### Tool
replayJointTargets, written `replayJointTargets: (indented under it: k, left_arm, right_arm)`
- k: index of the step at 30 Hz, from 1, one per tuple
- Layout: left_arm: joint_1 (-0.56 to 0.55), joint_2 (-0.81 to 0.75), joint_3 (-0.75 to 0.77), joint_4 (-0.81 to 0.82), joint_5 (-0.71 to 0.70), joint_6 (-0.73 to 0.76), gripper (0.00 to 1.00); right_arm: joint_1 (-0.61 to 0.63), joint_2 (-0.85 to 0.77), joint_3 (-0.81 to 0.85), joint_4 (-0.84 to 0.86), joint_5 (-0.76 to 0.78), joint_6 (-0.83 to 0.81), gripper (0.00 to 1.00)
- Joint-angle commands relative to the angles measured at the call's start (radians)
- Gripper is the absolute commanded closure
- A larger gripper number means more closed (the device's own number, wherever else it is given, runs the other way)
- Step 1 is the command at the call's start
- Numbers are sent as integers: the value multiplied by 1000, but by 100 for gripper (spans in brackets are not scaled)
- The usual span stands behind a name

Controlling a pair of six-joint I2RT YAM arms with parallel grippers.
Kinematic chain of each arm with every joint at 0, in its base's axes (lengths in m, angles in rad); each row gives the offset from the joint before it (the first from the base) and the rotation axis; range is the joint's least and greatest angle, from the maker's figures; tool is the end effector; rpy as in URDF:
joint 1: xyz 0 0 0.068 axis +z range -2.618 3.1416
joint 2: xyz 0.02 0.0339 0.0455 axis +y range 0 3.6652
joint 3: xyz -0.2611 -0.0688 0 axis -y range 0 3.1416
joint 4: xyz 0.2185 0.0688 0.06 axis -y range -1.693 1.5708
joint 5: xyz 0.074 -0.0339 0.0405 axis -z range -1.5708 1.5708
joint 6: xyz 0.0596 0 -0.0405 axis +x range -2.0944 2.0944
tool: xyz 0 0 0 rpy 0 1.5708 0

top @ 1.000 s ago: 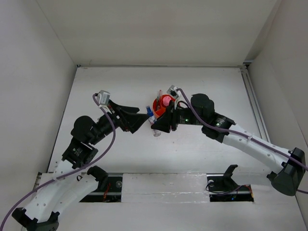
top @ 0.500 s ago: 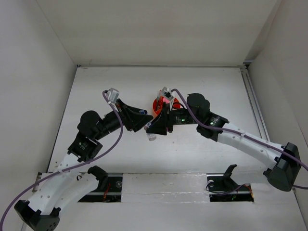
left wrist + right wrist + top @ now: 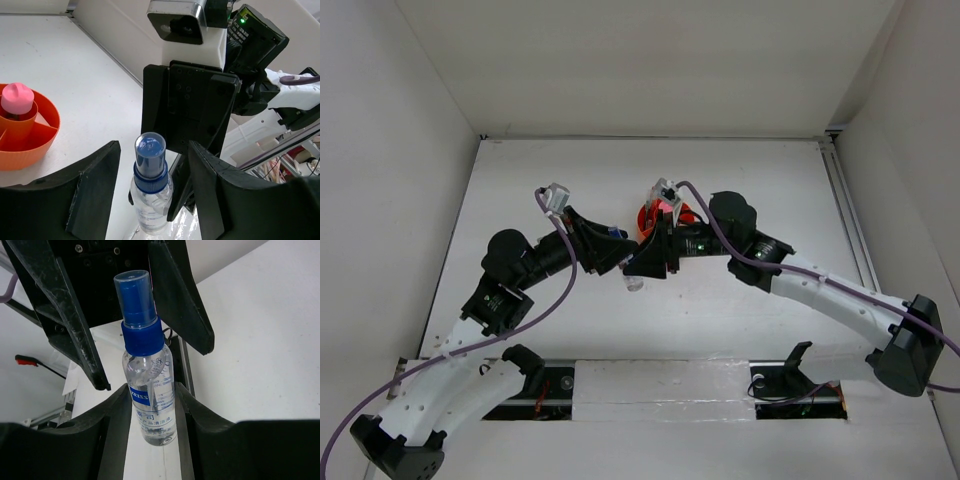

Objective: Sort the stationery into containers
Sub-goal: Place the stationery in the storage box.

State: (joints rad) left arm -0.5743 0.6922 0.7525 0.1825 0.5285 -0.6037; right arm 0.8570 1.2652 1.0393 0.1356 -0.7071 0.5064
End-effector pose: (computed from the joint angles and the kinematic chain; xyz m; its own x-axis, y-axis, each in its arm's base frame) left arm 0.1140 -0.1096 0.3834 -0.3334 -0.3682 -0.8679 0.8391 0.3038 -0.4512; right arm 0.1584 0.2420 0.3613 -0.5358 -0.0554 -0.8425 -0.8443 0.0407 0.5343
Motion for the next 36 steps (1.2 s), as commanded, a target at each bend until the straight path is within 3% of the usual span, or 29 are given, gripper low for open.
replayJointTargets:
  k: [1, 3, 5, 9, 11, 13, 17, 18, 19, 20, 22, 23, 25, 28, 32, 34, 36]
  left_arm:
    - [2, -6, -1, 48, 28, 16, 48]
    - [2, -6, -1, 48, 28, 16, 48]
    - [2, -6, -1, 48, 28, 16, 55]
    - [2, -6, -1, 48, 28, 16, 78]
    - [2, -6, -1, 48, 13, 16, 83]
    - [2, -6, -1, 35, -18, 27, 100]
    - [2, -6, 10, 17, -74, 27, 100]
    - [2, -6, 10, 17, -91, 27, 100]
    - [2, -6, 10, 6, -111, 27, 100]
    - [2, -6, 19, 6, -154, 36, 100]
    - [2, 3, 30, -23, -192, 48, 100]
    - [2, 3, 45, -23, -206, 48, 100]
    - [2, 30, 59, -34, -234, 59, 100]
    - [2, 53, 85, -34, -289, 59, 100]
    - [2, 139, 126, -34, -360, 59, 100]
    - [2, 173, 139, -12, -409, 59, 100]
    - [2, 229, 153, 12, -442, 59, 100]
  right_arm:
    - [-12, -7, 64, 96, -22, 17, 100]
    - [-12, -7, 64, 96, -22, 17, 100]
    - [-12, -16, 64, 107, -31, 26, 100]
    - [-12, -17, 64, 116, -54, 35, 100]
    - [-12, -17, 64, 116, -66, 35, 100]
    - [-12, -17, 64, 125, -80, 35, 100]
    - [-12, -7, 53, 134, -114, 35, 100]
    - [-12, -7, 44, 134, -114, 35, 95]
    - [-12, -7, 32, 134, -114, 35, 82]
    - [-12, -7, 31, 143, -114, 26, 56]
    - [-12, -19, 8, 144, -105, 15, 38]
    - [-12, -30, -7, 144, -104, 3, 24]
    - [-24, -41, -34, 144, -92, 3, 11]
    - [-44, -59, -48, 112, -72, -17, 1]
    - [-73, -85, -73, 41, -17, -48, 0]
    - [-85, -128, -73, -86, 61, -107, 0]
    - [-98, -173, -94, -163, 248, -123, 0]
